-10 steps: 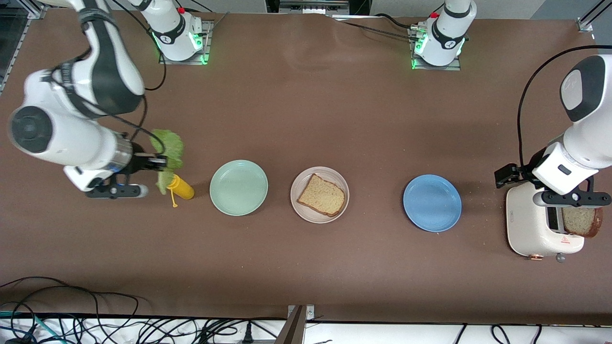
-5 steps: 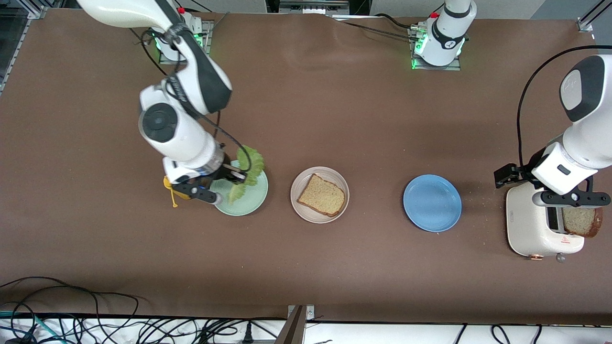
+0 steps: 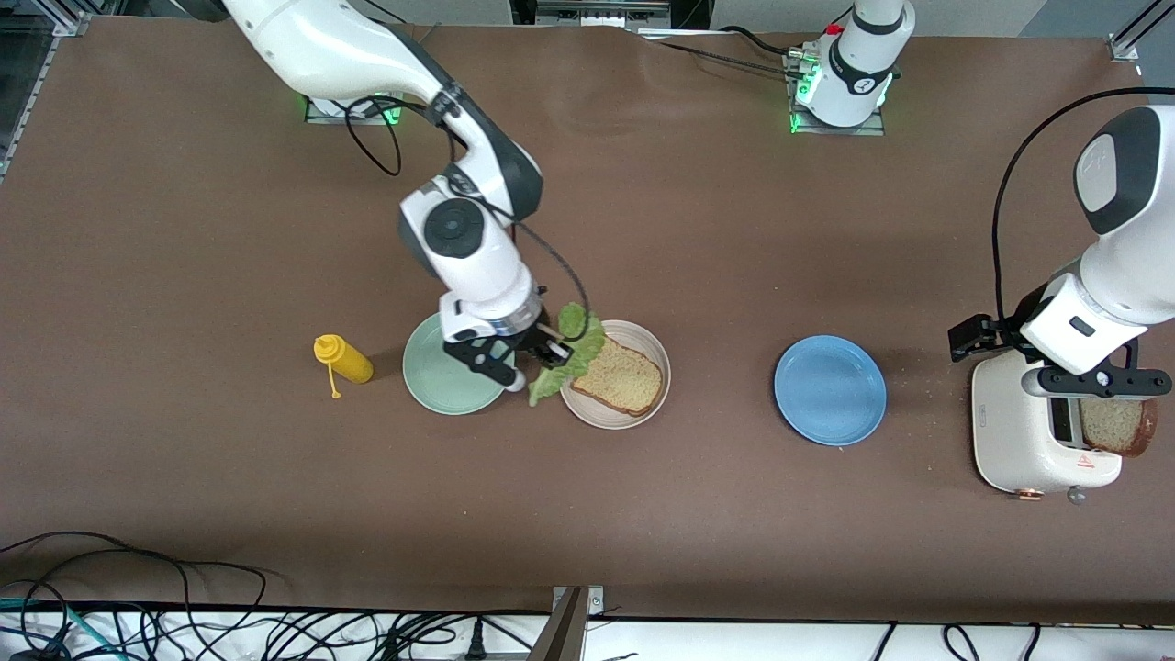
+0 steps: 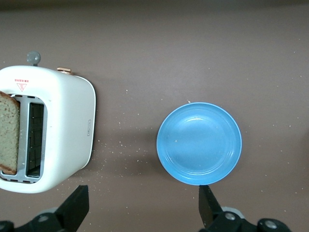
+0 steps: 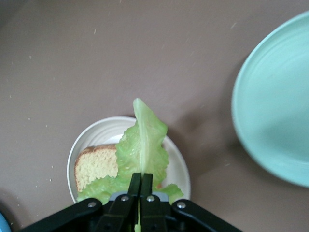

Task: Make sandwich on beige plate with both arms
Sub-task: 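Carry the lettuce with the right gripper and lay it on the bread, then open the right gripper and withdraw while the left gripper grasps more bread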

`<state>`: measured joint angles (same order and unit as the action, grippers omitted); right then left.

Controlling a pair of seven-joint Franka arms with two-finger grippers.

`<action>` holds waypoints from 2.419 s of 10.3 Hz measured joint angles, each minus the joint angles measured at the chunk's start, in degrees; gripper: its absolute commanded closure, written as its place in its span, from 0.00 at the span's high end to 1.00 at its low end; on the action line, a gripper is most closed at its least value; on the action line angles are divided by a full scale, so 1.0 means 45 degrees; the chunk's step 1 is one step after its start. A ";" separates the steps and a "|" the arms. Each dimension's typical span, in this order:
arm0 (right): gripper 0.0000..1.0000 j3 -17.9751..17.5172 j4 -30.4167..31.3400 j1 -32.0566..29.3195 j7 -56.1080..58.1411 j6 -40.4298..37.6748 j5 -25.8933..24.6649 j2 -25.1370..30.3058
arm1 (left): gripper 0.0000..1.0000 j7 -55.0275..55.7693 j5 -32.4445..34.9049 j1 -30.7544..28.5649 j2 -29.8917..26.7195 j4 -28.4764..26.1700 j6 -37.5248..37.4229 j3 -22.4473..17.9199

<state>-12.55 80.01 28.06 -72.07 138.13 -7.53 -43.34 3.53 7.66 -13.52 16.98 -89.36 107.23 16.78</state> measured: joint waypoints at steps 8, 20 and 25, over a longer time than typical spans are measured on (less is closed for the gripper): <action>1.00 0.0653 -0.0933 0.1029 -0.0327 0.1410 -0.0577 -0.1440 | 1.00 -0.0001 0.0000 0.0000 0.0001 0.0000 -0.0003 -0.0001; 1.00 0.1109 -0.1001 -0.2087 1.2474 -0.8484 -0.0593 0.2665 | 1.00 -0.2602 0.0001 -0.1397 -0.0001 0.0545 -0.0003 -0.0126; 1.00 0.1199 -0.0092 -0.6530 2.2035 -0.9609 0.2084 0.3531 | 1.00 -0.4584 0.0001 -0.2289 0.1030 0.2081 0.0086 -0.0334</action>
<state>-7.15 79.60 -1.33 27.09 94.89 1.85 -27.44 -17.10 7.66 -23.82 21.61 -79.99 107.61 15.28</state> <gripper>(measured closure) 0.000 0.000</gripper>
